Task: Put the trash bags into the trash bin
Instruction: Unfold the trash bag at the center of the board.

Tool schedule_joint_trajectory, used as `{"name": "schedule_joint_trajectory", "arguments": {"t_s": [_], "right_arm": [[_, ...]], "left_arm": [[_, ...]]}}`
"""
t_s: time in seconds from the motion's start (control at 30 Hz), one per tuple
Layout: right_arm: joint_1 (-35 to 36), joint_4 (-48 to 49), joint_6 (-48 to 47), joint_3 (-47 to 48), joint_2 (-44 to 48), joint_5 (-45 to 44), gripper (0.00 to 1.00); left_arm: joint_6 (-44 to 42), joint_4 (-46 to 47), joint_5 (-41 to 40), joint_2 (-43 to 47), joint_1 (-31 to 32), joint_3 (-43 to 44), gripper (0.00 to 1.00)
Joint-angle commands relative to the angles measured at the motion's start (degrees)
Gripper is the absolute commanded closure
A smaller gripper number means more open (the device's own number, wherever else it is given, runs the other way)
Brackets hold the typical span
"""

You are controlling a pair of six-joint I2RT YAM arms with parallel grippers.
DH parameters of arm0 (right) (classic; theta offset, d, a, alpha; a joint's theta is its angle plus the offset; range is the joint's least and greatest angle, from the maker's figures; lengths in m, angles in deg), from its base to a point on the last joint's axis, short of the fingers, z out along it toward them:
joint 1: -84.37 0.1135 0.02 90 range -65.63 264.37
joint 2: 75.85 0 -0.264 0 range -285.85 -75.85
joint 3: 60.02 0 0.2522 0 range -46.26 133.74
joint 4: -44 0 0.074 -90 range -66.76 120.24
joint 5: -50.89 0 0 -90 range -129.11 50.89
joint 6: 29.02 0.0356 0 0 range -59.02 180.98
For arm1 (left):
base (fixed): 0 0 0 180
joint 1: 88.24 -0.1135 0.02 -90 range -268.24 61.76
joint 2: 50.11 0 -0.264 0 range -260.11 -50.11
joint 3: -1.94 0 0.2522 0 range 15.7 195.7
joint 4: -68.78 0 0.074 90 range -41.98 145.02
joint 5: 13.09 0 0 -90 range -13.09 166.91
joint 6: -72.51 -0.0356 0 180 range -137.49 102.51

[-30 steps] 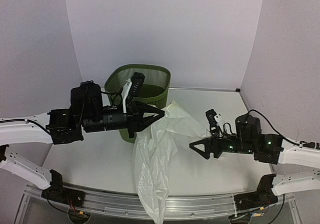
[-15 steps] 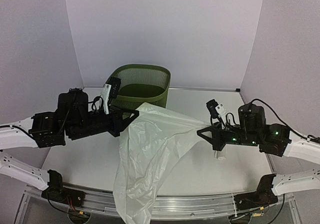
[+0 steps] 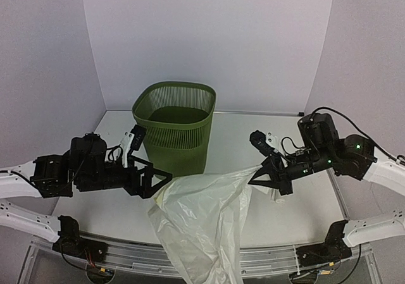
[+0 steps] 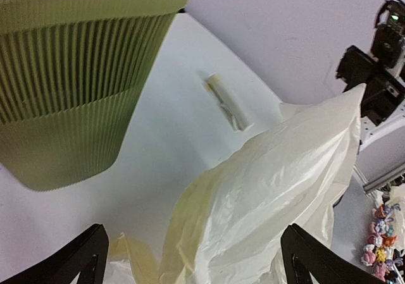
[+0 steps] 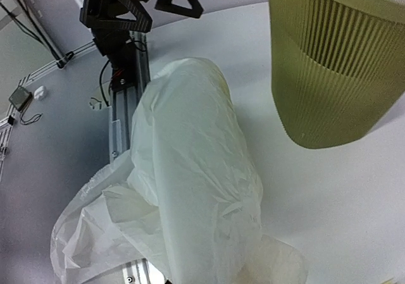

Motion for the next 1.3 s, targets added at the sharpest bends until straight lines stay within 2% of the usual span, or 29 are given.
{"name": "schedule_joint_trajectory", "arguments": {"t_s": [0.0, 0.2, 0.43, 0.47, 0.5, 0.53, 0.6, 0.63, 0.7, 0.87, 0.97, 1.03, 1.2, 1.27], "right_arm": [[-0.17, -3.28, -7.63, 6.70, -3.92, 10.75, 1.00], [-0.18, -4.76, -11.44, 11.53, -8.99, 12.15, 1.00], [-0.17, -5.29, -15.07, 14.62, -11.29, 10.47, 1.00], [-0.15, -5.26, -15.46, 14.78, -11.28, 10.04, 1.00], [-0.14, -5.24, -15.77, 14.94, -11.27, 9.61, 1.00], [-0.13, -5.23, -15.85, 15.17, -11.35, 9.02, 1.00], [-0.17, -5.22, -15.84, 15.72, -11.76, 6.71, 1.00], [-0.17, -5.19, -15.71, 15.99, -12.08, 5.33, 1.00], [-0.13, -5.13, -15.50, 16.51, -12.67, 1.17, 1.00], [-0.16, -5.00, -13.18, 18.29, -14.29, -10.90, 1.00], [-0.15, -4.97, -12.42, 18.29, -14.23, -13.62, 1.00], [-0.13, -4.89, -11.75, 18.25, -13.94, -13.43, 1.00], [-0.13, -4.62, -10.96, 18.44, -13.63, -10.21, 1.00], [-0.17, -4.61, -10.76, 18.47, -13.92, -10.75, 0.97]], "left_arm": [[-10.30, 7.37, 10.01, -1.28, -0.07, 4.01, 0.00], [-17.68, 9.88, 17.61, -13.43, -0.09, 10.70, 0.00], [-21.43, 12.32, 25.42, -20.84, -0.07, 14.88, 0.01], [-21.55, 12.01, 26.15, -21.40, -0.07, 15.23, 0.05], [-21.74, 11.90, 27.33, -21.96, -0.07, 15.40, 0.17], [-21.93, 11.82, 28.69, -22.39, -0.05, 15.56, 0.38], [-21.84, 12.13, 30.76, -22.87, -0.06, 15.74, 0.89], [-21.34, 12.66, 31.11, -22.82, -0.05, 15.60, 0.98], [-19.70, 14.94, 29.51, -22.05, -0.05, 14.77, 1.00], [-13.23, 15.92, 13.42, -17.72, -0.07, 13.49, 1.00], [-11.42, 16.13, 9.61, -15.35, -0.08, 12.14, 1.00], [-11.23, 14.76, 9.14, -15.11, -0.04, 12.39, 1.00], [-13.48, 9.87, 15.65, -19.29, -0.05, 14.78, 1.00], [-11.64, 10.29, 11.82, -19.97, -0.04, 14.86, 1.00]]}}
